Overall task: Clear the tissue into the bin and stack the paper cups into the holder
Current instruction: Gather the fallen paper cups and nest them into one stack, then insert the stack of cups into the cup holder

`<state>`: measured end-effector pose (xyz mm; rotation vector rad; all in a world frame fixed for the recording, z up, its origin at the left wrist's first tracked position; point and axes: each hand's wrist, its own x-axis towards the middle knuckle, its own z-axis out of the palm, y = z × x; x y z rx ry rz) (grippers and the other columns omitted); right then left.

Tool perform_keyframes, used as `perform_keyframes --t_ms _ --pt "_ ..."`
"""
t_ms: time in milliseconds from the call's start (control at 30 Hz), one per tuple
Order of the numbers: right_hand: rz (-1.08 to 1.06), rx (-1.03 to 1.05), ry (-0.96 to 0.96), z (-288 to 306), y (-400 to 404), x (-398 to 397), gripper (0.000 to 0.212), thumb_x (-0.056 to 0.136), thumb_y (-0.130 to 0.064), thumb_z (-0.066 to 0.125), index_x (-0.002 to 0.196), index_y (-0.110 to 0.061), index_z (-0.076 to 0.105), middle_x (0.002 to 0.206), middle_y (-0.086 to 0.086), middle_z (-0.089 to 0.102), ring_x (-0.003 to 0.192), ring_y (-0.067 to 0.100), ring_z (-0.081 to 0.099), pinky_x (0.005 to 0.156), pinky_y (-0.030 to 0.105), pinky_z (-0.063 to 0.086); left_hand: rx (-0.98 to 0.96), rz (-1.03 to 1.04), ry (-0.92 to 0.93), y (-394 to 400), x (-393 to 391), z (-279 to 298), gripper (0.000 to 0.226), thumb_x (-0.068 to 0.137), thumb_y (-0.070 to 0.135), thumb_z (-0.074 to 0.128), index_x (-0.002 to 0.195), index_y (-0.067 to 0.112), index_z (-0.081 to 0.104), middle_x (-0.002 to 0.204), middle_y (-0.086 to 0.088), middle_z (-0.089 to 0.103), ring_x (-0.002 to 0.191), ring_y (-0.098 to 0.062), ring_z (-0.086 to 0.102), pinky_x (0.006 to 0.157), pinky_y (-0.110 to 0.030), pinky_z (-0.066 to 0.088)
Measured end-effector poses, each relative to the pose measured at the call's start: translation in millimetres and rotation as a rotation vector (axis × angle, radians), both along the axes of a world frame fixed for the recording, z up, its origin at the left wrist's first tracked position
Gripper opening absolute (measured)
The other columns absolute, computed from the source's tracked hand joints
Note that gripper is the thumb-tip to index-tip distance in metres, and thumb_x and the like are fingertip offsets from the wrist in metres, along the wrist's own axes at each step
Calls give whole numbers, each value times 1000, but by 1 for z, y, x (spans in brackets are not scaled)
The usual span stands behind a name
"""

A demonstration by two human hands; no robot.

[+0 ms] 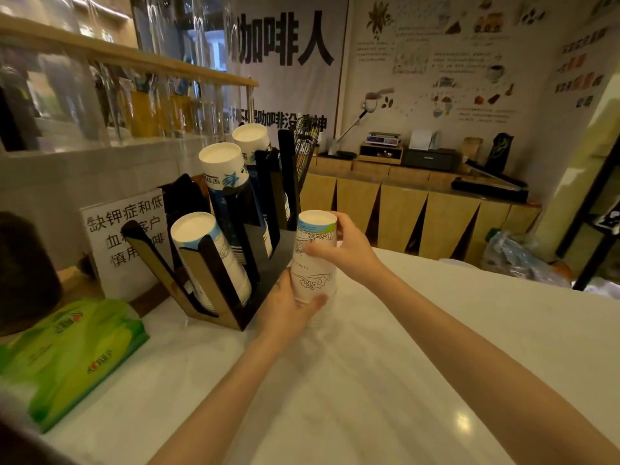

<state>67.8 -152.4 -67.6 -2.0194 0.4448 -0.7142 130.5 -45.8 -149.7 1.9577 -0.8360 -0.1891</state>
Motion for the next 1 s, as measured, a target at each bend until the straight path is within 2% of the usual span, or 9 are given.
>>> perform_keyframes --t_ms 67,167,267,367,500,600,767,900,1000 --pt "38 44 54 1 -4 -3 76 71 -22 76 134 -16 34 119 -3 53 104 11 51 75 19 46 -5 -20 35 0 2 0 83 69 44 71 136 18 30 135 -7 50 123 -24 48 98 -40 45" --pt "54 197 142 -8 -14 -7 86 72 -28 74 142 -19 24 139 5 44 122 22 46 92 33 41 4 -49 91 2 3 1 96 60 45 76 137 20 26 137 -6 49 123 -24 48 100 -44 45" --pt "36 375 258 -31 -18 -11 85 76 -41 67 144 -25 19 147 6 35 132 28 36 104 44 31 3 -47 113 3 -1 -1 106 53 53 75 140 24 21 139 -4 48 125 -23 48 100 -44 45" --pt "55 492 308 -51 -12 -14 79 77 -45 64 141 -26 24 150 3 32 135 29 31 111 48 26 -49 -47 158 2 -5 -3 99 61 42 77 140 18 22 139 -6 48 124 -24 49 99 -37 45" --pt "98 531 311 -61 -4 -15 60 85 -29 58 138 -19 31 143 4 43 124 26 43 104 39 36 -107 -81 246 4 -4 -1 84 67 27 77 137 18 31 137 -6 51 123 -24 50 98 -32 44" --pt "92 546 310 -61 -2 -18 58 85 -31 57 136 -21 32 140 4 44 125 26 43 105 42 36 -147 -117 305 7 -4 1 80 68 18 77 135 16 34 135 -5 52 123 -23 49 95 -28 41" --pt "67 574 265 -53 3 -27 32 85 -35 52 116 -29 46 133 5 48 116 24 47 95 40 39 -150 -128 287 13 -5 10 78 63 25 80 131 18 42 129 -3 57 120 -21 53 102 -39 44" --pt "72 542 162 -30 13 -36 40 89 -40 46 124 -22 50 120 8 56 106 24 55 87 35 45 -191 -132 230 20 -5 31 77 61 27 81 129 19 45 127 -2 60 115 -19 56 100 -44 46" --pt "106 451 95 -5 25 -40 43 91 -44 42 127 -23 47 117 4 58 105 20 56 91 34 45 -227 -137 143 31 -3 58 76 58 34 81 126 26 47 123 2 62 111 -15 58 98 -38 47"
